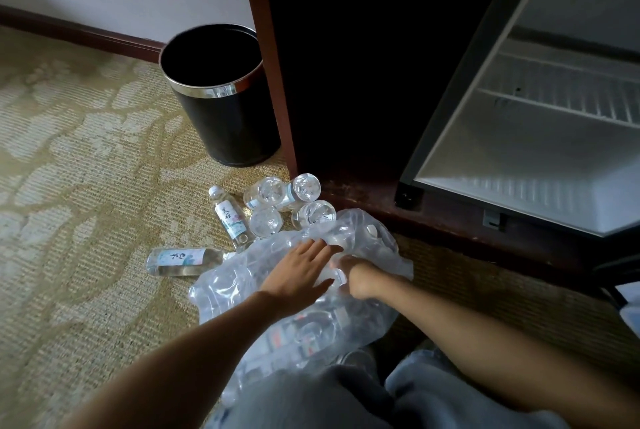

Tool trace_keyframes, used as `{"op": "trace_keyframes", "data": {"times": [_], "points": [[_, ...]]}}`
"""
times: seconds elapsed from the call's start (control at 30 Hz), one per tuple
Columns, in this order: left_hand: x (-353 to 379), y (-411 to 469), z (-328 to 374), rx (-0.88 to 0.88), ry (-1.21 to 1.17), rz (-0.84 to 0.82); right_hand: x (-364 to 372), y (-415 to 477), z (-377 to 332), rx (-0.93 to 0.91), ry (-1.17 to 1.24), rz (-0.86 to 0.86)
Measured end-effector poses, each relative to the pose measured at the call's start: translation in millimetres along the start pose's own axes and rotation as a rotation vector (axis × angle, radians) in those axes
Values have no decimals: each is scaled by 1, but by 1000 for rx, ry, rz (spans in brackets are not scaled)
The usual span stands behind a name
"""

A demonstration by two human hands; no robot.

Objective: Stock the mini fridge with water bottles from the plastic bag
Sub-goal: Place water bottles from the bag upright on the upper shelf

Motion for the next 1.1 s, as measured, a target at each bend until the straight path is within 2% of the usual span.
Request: {"op": "trace_keyframes", "data": {"times": [0.17, 0.43, 0.8, 0.97, 1.1], "points": [[3, -1, 7, -34, -17, 12, 4, -7, -2, 13, -78, 7], [12, -6, 33, -251, -30, 41, -2, -33, 5, -47, -79, 11], [-5, 3, 44, -271, -93, 91, -30, -68, 4, -232, -173, 88], [-13, -1, 46, -206, -99, 96, -40, -74, 9, -276, -8, 136], [-19, -1, 47, -156, -205, 154, -52, -75, 20, -279, 150, 213]]}}
Point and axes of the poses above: each hand's wrist, its own y-axis towards the middle knuckle, its own x-axis out of the palm, z = x × y, the point moved 2 cm from there along y, towards the middle knuckle, and after that the axes turned 2 degrees about -y, right-handed, at the moved point
